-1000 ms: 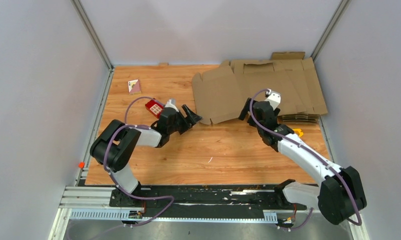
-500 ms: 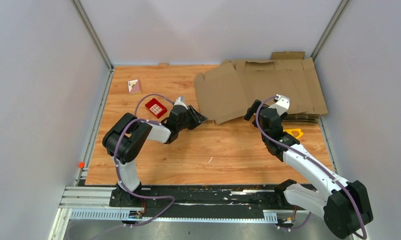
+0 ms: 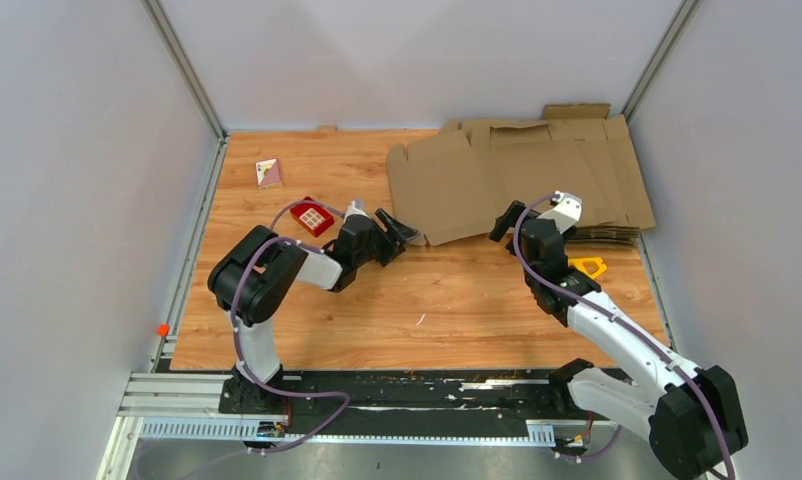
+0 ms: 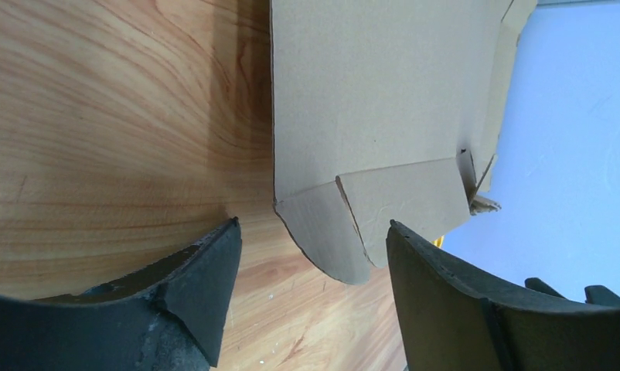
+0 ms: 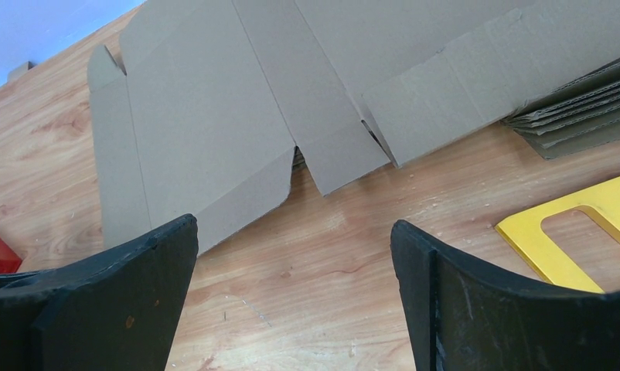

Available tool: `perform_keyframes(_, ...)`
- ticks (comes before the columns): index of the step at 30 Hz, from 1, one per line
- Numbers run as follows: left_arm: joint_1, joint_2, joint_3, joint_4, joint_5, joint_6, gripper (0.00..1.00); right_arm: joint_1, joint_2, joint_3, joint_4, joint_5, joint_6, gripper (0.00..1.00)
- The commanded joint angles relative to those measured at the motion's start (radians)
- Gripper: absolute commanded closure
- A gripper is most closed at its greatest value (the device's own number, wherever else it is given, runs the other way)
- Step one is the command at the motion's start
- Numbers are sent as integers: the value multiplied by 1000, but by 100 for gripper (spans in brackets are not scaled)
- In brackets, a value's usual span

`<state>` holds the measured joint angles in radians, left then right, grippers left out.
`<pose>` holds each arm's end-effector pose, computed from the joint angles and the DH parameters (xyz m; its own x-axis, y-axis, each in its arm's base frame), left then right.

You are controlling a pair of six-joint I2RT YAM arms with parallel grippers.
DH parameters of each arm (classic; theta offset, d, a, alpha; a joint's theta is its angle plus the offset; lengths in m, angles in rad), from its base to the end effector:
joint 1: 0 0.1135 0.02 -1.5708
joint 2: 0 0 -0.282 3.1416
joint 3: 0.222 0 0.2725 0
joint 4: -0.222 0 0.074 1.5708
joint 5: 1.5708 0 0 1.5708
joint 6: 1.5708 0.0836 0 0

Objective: Fold the paper box

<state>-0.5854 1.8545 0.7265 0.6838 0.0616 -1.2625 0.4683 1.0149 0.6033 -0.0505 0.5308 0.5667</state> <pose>0.3382 -0.2304 0.1021 -0.6783 -0.6914 -0.2488 -0.1599 0.4694 -0.8684 0.2597 0.0839 0.2365 -0.3275 0.3532 -0.8764 0.2263 0.9298 0.2901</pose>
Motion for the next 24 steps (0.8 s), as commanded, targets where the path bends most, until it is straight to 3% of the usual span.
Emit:
perform_keyframes(1, -12, 54, 30, 44, -15, -64, 29, 2, -38, -10, 43, 26, -19, 6)
perform_keyframes(3, -11, 60, 43, 57, -25, -54, 39, 2, -48, -18, 74, 29, -21, 6)
perform_keyframes(6, -9, 35, 71, 43, -29, 47, 81, 2, -50, -20, 77, 31, -24, 6)
perform_keyframes(9, -3, -41, 90, -94, -52, 173, 100, 2, -49, -20, 77, 26, -31, 6)
perform_keyframes(19, 70, -394, 37, -347, -54, 422, 100, 2, -78, -36, 109, -52, -98, 7)
perform_keyframes(24, 237, -619, -43, -497, 26, 453, 100, 3, -95, -51, 126, -64, -115, 7)
